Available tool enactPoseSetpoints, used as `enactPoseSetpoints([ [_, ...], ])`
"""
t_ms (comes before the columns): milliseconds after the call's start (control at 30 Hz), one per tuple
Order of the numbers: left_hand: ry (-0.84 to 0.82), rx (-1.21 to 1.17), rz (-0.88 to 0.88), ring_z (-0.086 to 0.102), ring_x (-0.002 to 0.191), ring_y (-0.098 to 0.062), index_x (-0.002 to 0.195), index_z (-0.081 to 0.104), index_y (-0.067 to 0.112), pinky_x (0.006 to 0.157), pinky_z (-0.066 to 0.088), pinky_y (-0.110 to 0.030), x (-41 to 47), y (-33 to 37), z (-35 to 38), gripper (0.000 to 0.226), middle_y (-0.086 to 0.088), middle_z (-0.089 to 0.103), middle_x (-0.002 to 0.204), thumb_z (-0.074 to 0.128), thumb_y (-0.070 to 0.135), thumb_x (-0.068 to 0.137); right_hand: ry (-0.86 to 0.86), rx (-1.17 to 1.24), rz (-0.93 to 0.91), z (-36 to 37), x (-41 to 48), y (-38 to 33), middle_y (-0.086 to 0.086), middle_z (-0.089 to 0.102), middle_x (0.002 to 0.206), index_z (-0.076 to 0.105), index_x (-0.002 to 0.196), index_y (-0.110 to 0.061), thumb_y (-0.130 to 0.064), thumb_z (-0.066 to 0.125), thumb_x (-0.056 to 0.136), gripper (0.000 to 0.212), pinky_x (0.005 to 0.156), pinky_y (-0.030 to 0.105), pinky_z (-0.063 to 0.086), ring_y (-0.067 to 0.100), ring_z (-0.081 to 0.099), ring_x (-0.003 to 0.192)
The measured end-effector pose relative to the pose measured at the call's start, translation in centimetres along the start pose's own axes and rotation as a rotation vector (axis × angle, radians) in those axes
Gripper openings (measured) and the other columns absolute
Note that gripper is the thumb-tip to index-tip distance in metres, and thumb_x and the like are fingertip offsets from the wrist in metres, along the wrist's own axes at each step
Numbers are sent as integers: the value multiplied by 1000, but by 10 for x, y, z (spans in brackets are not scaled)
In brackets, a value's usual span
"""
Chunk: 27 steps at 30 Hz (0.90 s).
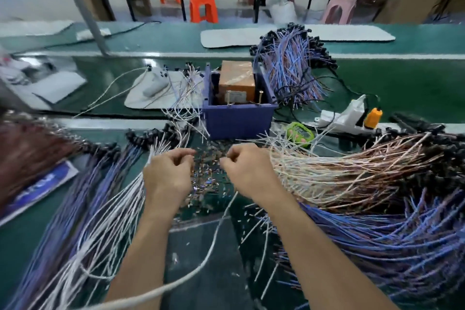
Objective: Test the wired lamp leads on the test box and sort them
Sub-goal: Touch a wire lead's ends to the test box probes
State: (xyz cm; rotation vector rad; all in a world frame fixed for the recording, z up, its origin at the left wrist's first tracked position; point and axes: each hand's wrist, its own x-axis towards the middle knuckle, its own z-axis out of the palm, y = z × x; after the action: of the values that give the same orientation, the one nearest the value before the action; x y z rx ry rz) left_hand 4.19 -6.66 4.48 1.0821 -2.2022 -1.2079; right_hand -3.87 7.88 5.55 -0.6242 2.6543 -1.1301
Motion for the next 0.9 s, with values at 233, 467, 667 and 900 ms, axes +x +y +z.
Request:
enactPoseSetpoints([
  [233,140,353,-66,67,79,-17,115,78,31,76,54,-27,24,-48,-52,27,1,78,110,78,24,89,-210,-10,-57,49,26,-52,-1,76,90,74,86,-27,-18,61,92,16,77,32,60,17,70,81],
  [467,187,420,-55,70,90,-27,105,81,30,81,58,-35,31,-54,-52,17,-2,79,99,70,27,92,-275,-45,-32,81,48,-75,-2,73,85,72,82,-27,-11,57,92,24,55,19,45,11,66,70],
  [667,197,319,-172,58,72,-20,91,82,32,63,44,-26,43,-55,-58,14,5,73,80,68,33,92,-227,10,-49,87,51,-79,-10,70,73,75,84,-28,-16,59,91,21,51,18,41,6,60,56],
  [900,222,468,-137,68,85,-30,106,78,25,76,59,-37,69,-73,-88,16,-7,77,101,72,22,92,-274,37,-78,93,46,-85,-13,72,75,75,81,-30,-16,59,93,24,50,18,54,6,66,53],
])
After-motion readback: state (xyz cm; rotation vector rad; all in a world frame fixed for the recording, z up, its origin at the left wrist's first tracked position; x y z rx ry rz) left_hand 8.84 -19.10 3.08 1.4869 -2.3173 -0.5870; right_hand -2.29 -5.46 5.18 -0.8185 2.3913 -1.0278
